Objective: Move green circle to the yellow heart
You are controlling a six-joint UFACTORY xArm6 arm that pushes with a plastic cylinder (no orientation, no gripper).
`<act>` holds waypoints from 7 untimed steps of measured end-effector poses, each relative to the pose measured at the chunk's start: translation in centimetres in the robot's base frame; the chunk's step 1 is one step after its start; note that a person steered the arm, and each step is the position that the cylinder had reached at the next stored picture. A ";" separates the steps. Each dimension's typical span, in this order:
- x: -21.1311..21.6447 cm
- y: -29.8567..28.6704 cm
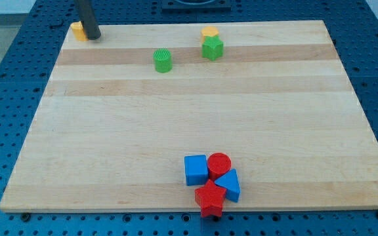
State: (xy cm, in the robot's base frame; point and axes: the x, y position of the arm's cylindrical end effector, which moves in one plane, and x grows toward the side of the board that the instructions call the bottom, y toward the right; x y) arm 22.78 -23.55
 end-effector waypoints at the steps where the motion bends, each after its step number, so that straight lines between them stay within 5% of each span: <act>1: 2.1 0.2; 3: 9.6 0.9; 7: 14.6 14.8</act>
State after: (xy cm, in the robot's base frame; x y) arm 37.40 -8.77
